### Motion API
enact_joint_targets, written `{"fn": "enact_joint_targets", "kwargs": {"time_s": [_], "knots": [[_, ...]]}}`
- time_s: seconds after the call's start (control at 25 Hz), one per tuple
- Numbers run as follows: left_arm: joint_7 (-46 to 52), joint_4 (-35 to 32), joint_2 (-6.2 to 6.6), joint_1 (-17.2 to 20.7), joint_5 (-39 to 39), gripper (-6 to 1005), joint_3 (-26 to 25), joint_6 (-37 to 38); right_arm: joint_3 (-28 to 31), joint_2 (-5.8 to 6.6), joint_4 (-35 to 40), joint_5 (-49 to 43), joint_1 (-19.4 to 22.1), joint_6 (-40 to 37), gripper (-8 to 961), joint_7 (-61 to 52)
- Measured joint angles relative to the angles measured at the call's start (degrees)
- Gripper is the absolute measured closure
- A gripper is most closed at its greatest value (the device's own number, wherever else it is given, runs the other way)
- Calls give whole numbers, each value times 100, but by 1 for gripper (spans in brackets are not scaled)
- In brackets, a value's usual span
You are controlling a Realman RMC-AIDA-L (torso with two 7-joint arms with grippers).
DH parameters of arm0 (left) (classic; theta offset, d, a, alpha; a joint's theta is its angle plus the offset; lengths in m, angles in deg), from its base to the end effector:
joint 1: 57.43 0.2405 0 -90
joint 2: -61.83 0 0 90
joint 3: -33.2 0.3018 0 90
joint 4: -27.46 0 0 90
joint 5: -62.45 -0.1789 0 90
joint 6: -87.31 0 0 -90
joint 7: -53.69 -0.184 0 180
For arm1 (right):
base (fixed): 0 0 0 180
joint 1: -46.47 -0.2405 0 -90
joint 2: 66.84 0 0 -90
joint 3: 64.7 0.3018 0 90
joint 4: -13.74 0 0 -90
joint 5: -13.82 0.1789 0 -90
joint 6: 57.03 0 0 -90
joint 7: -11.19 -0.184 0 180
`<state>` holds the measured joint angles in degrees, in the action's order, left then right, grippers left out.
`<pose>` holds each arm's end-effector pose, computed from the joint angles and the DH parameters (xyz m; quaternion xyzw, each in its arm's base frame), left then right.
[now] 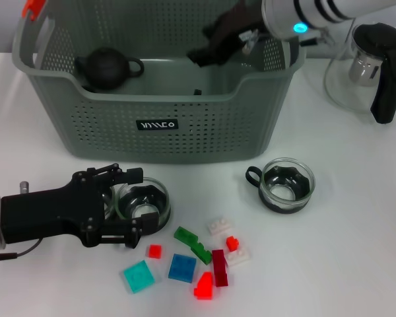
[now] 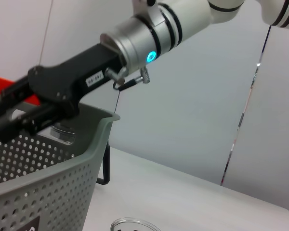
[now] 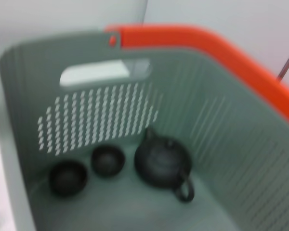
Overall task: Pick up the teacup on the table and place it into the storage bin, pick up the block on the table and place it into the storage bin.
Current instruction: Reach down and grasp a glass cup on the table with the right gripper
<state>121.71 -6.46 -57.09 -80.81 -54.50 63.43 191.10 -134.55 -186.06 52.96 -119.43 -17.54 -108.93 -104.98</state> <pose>-0.2801 0.2755 -0.0455 -0.9243 -0.1907 -0.3148 0.1010 0.0890 0.4970 -0.1020 -0.9646 0.0912 0.0017 0.2473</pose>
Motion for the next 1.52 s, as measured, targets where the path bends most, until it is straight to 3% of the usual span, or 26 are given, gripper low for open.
{"fn": "enact_joint_targets", "kwargs": {"time_s": [0.2, 0.48, 0.52, 0.72, 0.92, 1.12, 1.36, 1.52], "knots": [[0, 0, 4, 0, 20, 80, 1, 0, 22, -68, 1089, 137, 526, -301, 263, -109], [-3, 0, 9, 0, 24, 81, 1, 1, 295, -22, 2875, 1175, 1613, -1460, 269, 20], [-23, 0, 8, 0, 25, 81, 1, 1, 394, 22, 3295, 1495, 1905, -1960, 270, 90], [-43, 0, -12, 0, 24, 81, -6, 0, 609, 64, 3841, 1582, 2283, -2967, 271, 90], [-43, 1, -21, 0, 21, 81, -8, 0, 887, 128, 4301, 1438, 2464, -4367, 272, 49], [-44, 8, -29, 14, 16, 81, -9, -7, 1021, 120, 4458, 738, 2433, -5477, 276, 19], [-23, 9, -39, 13, 17, 82, -8, -66, 561, -81, 4417, -513, 2402, -5560, 277, -7], [-28, 39, -47, -7, 18, 82, -8, -104, 106, -91, 4192, -776, 2392, -5252, 278, -183]]}}
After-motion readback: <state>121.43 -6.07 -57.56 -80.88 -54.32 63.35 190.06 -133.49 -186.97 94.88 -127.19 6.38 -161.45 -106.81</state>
